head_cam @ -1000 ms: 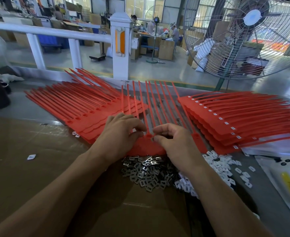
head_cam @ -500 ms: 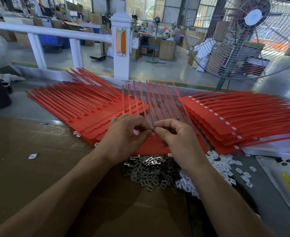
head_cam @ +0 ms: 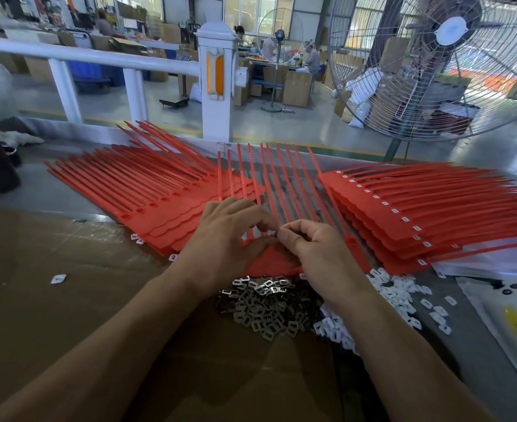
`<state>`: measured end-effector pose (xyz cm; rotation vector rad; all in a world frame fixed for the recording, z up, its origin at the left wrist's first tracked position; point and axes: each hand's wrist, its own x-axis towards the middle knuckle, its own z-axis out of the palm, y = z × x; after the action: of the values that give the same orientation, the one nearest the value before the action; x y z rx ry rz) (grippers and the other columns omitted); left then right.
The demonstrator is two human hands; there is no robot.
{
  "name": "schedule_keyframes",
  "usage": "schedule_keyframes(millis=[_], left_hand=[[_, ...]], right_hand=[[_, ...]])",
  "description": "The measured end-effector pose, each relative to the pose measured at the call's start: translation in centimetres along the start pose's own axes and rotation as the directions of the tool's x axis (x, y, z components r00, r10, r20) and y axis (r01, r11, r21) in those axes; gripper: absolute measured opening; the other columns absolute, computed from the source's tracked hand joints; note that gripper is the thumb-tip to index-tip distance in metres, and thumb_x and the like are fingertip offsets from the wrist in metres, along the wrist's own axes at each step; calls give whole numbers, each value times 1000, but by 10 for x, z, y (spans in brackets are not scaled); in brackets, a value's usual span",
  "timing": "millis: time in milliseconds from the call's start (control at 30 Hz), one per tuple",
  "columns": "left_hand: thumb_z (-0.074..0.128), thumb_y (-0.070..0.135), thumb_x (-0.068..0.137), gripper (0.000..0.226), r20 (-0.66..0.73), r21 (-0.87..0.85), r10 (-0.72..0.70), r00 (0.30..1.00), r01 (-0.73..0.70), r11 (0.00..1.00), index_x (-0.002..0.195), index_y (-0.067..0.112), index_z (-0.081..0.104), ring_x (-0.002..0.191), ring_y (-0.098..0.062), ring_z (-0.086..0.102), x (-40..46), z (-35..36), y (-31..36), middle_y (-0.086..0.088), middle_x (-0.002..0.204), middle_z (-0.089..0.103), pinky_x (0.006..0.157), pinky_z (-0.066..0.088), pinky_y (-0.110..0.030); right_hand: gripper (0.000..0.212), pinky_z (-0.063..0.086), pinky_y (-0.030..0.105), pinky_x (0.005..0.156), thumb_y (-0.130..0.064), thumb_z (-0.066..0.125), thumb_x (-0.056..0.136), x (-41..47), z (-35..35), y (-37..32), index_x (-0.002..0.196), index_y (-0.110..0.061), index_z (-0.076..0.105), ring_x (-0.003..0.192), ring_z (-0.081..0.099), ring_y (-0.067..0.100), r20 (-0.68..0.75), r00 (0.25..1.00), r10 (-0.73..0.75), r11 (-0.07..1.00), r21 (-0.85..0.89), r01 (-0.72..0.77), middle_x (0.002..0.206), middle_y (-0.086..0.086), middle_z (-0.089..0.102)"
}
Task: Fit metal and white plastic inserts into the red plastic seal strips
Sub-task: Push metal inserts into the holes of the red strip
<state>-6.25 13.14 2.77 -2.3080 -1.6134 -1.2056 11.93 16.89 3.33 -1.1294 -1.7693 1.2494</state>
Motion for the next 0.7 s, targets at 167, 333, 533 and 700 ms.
schedule_keyframes(millis=[167,333,533,700], left_hand=[[69,46,89,11,1,51,-103,995,103,993,97,40,66,99,-2,47,0,5,-4,23,97,59,93,29,-29],[70,47,88,10,28,97,-272,962,269,958,88,44,61,104,-2,41,0,14,-7,27,94,55,91,17,-25],[67,47,91,10,47,183,-292,955,279,943,95,38,68,107,-5,42,5,22,-6,21,101,60,93,17,-26],[67,49,91,13,70,208,-289,955,269,940,98,38,68,105,-6,41,6,26,-7,21,100,58,90,14,-25]], right_hand=[[21,57,23,74,-39,59,104,4,-5,2,97,-30,76,80,71,6,-170,985,-37,996,-82,23,87,-7,77],[16,40,3,55,-37,62,102,6,-13,7,94,-29,74,77,57,-20,-282,953,-110,951,-309,19,80,-16,69],[17,40,7,50,-36,64,100,10,-12,12,92,-26,75,69,64,-5,-222,973,-56,920,-391,-37,79,-13,71],[18,38,9,51,-40,64,100,8,-12,9,92,-28,74,70,64,-4,-221,975,-27,920,-387,-62,82,-15,70]])
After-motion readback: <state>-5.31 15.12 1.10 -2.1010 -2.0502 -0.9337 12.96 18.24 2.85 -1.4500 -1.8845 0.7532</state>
